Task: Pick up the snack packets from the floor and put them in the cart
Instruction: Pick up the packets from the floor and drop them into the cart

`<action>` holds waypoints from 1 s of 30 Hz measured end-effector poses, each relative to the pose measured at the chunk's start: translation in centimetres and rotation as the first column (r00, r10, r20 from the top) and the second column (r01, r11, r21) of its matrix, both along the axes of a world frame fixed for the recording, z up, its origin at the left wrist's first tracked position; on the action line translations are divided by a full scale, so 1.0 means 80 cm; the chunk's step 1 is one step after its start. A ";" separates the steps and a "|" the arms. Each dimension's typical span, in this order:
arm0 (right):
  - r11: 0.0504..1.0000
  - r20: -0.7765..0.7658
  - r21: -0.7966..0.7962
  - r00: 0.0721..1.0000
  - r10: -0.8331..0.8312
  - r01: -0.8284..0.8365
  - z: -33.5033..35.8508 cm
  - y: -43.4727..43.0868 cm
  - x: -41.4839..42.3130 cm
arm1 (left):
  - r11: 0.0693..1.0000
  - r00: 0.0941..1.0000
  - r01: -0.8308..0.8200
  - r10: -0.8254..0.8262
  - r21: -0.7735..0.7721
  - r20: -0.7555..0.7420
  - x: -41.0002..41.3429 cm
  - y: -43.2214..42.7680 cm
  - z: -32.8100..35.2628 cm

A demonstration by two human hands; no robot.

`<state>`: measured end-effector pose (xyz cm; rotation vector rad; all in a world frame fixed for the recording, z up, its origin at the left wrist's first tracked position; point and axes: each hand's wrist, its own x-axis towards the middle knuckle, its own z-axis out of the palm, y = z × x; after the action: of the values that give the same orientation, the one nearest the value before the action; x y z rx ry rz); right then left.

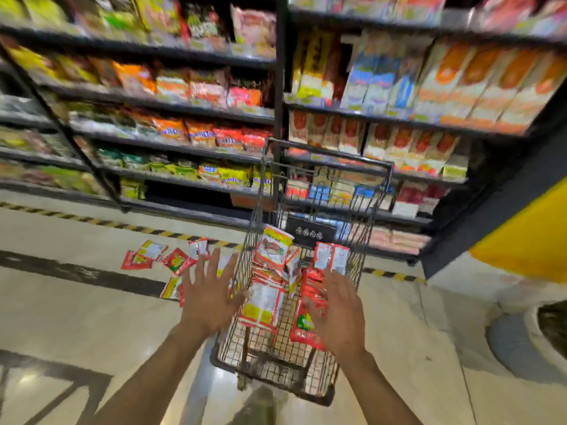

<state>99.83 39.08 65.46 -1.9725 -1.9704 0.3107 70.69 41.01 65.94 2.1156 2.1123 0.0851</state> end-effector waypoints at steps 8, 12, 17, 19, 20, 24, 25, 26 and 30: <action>0.987 0.045 -0.011 0.986 0.158 -0.158 0.129 -0.016 -0.045 | 0.987 0.991 -0.109 0.116 0.119 -0.060 -0.061 -0.067 0.128; 0.968 0.066 -0.036 0.966 0.249 -0.247 0.160 -0.008 -0.085 | 0.980 0.987 -0.136 0.147 0.148 -0.063 -0.097 -0.080 0.171; 0.943 0.113 -0.024 0.937 0.332 -0.331 0.179 -0.003 -0.144 | 0.969 0.982 -0.150 0.169 0.197 -0.085 -0.155 -0.093 0.190; 0.932 0.127 -0.023 0.924 0.361 -0.361 0.184 -0.002 -0.173 | 0.970 0.980 -0.169 0.184 0.174 -0.077 -0.184 -0.096 0.190; 0.929 0.128 -0.024 0.921 0.369 -0.369 0.186 0.000 -0.187 | 0.970 0.978 -0.173 0.190 0.173 -0.084 -0.199 -0.096 0.186; 0.924 0.159 0.012 0.913 0.375 -0.382 0.183 0.011 -0.259 | 0.967 0.967 -0.212 0.228 0.139 -0.113 -0.273 -0.092 0.162; 0.921 0.174 0.008 0.907 0.383 -0.390 0.180 0.013 -0.279 | 0.967 0.965 -0.222 0.237 0.127 -0.117 -0.292 -0.091 0.156; 0.920 0.180 -0.003 0.905 0.385 -0.391 0.177 0.015 -0.300 | 0.969 0.964 -0.222 0.235 0.111 -0.127 -0.312 -0.090 0.152; 0.928 0.191 0.011 0.912 0.363 -0.371 0.170 0.030 -0.383 | 0.974 0.967 -0.204 0.216 0.098 -0.134 -0.398 -0.081 0.143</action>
<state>69.21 41.46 79.03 -1.6423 -2.4467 0.1705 38.88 34.55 77.38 1.9878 2.4543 0.0465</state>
